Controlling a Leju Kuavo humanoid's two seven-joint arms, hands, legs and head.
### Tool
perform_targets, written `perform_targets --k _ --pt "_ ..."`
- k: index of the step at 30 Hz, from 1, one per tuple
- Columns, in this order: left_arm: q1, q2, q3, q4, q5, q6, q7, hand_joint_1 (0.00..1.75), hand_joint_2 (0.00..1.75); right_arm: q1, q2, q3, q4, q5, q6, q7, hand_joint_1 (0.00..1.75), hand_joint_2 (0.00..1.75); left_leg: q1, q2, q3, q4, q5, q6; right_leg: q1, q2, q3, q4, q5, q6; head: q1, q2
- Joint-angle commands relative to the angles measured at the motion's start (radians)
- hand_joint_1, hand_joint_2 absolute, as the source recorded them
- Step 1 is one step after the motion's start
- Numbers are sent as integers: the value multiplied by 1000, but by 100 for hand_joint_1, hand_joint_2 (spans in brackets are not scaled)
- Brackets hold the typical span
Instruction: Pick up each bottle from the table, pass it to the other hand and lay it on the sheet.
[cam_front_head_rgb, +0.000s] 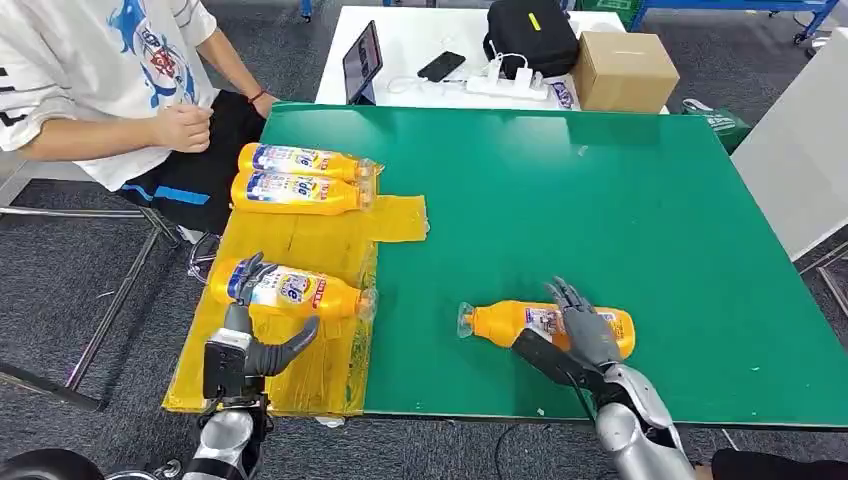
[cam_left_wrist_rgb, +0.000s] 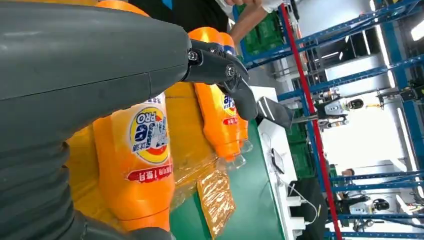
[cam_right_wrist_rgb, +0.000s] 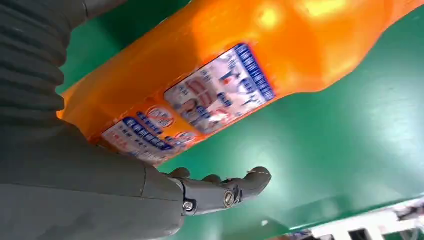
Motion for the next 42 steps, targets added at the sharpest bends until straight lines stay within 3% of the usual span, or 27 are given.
perform_targets --k 1,6,18,19,20,30,31,34,42 --pt "-28 6 4 71 10 -11 9 0 175 21 -55 -1 20 -2 69 78 0 175 1 -2 2 -1 0 -1 1 -3 3 -1 -1 -1 0 0" --pt "-36 4 9 91 24 -29 22 0 175 -3 -109 35 70 25 124 161 0 175 0 -2 2 -1 0 0 1 -3 3 -1 -1 -1 0 0" --pt "-72 0 2 155 31 -18 15 0 175 -39 -132 95 208 2 215 194 0 175 2 -2 6 -2 0 -1 3 -4 8 -4 0 -2 0 0" --pt "-79 -3 -1 163 33 -20 14 0 175 -37 -130 99 225 2 211 191 113 175 1 -2 5 -1 0 -1 2 -3 7 -3 0 -1 0 0" --pt "-86 -3 -3 176 36 -16 9 0 175 -48 -119 97 261 -5 206 185 148 175 2 -2 7 -2 0 -1 3 -3 8 -4 0 -2 0 0" --pt "-87 -3 -6 179 37 -14 8 0 175 -51 -114 100 269 -5 200 183 148 175 3 2 17 -1 -5 -2 4 0 6 -4 -1 -2 0 0" --pt "-86 -3 -7 177 39 -15 8 0 175 -50 -114 99 268 -7 199 183 169 175 3 1 16 -2 -5 -3 4 -1 5 -5 -1 -3 0 0" --pt "-88 -2 -12 178 46 -17 7 0 175 -48 -96 92 284 -13 184 183 175 175 4 0 18 -3 -5 -3 5 -2 7 -6 -2 -3 0 0" --pt "-75 -3 -16 159 52 -3 14 0 175 -33 5 21 233 -9 34 138 175 175 4 4 21 -2 -6 -3 5 3 18 -5 -1 -2 0 0"
